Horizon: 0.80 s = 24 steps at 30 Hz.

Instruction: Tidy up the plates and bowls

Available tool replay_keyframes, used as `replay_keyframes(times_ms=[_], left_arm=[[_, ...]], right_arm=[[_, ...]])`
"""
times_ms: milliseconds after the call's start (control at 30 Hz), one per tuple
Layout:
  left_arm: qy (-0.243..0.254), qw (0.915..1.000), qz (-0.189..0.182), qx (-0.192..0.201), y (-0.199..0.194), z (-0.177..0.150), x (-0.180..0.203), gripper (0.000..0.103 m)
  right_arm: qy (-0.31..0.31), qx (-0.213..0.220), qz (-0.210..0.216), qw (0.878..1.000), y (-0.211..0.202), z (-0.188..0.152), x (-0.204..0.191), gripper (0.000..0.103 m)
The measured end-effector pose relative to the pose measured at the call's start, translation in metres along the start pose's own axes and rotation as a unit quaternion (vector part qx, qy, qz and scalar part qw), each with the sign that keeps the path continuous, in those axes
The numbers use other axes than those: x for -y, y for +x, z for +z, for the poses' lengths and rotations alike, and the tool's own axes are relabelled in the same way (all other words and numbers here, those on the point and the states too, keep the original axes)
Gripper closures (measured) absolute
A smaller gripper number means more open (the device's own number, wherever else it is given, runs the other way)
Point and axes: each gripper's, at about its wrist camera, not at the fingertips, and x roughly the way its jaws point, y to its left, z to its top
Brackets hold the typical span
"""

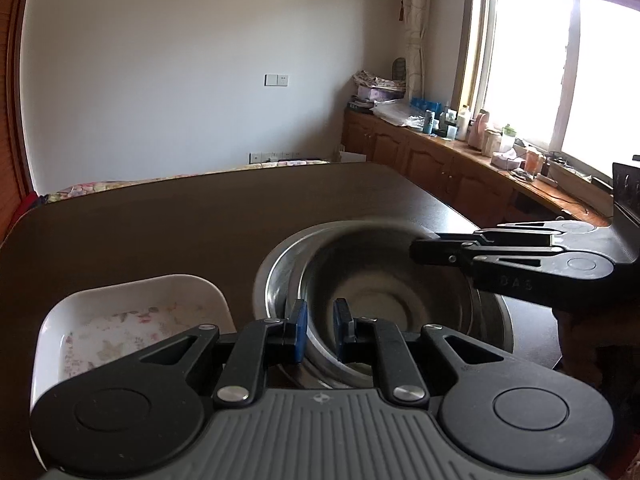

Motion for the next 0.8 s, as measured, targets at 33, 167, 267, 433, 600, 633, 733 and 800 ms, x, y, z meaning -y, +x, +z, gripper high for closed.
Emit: replay_keyframes(times_ms=[33,167,267,433,600,633,733,800], left_arm=[[0.004,1.0,0.002,0.003,0.0,0.0,0.002,0.059],[0.01,0.9999,0.006,0.012,-0.002,-0.002,0.003,0.059],[0.003,0.9998,0.008,0.02,-0.006,-0.003,0.0,0.058],[-0.009,0.9986,0.014,0.051,-0.021,-0.012,-0.005,0.039],[-0.009,0.9952,0.033,0.092,-0.039,-0.02,-0.004,0.018],[-0.007,0.9945,0.037,0.098,-0.041,-0.022,-0.003,0.012],[-0.006,0.9917,0.048,0.119,-0.046,-0.031,0.001,0.0],[-0.013,0.9903,0.051,0.129,-0.047,-0.037,0.001,0.0]], right_arm=[[0.0,0.001,0.002,1.0,0.001,-0.001,-0.001,0.091],[-0.019,0.006,-0.007,1.0,0.001,-0.003,-0.009,0.091],[-0.032,0.02,-0.02,0.999,-0.001,-0.004,-0.013,0.088],[-0.024,0.033,-0.018,0.999,-0.009,-0.004,-0.005,0.088],[-0.012,0.063,-0.025,0.998,-0.023,-0.013,-0.002,0.052],[-0.01,0.066,-0.027,0.997,-0.025,-0.014,-0.002,0.052],[-0.009,0.073,-0.032,0.997,-0.027,-0.02,-0.004,0.051],[-0.008,0.078,-0.036,0.996,-0.03,-0.024,-0.005,0.049]])
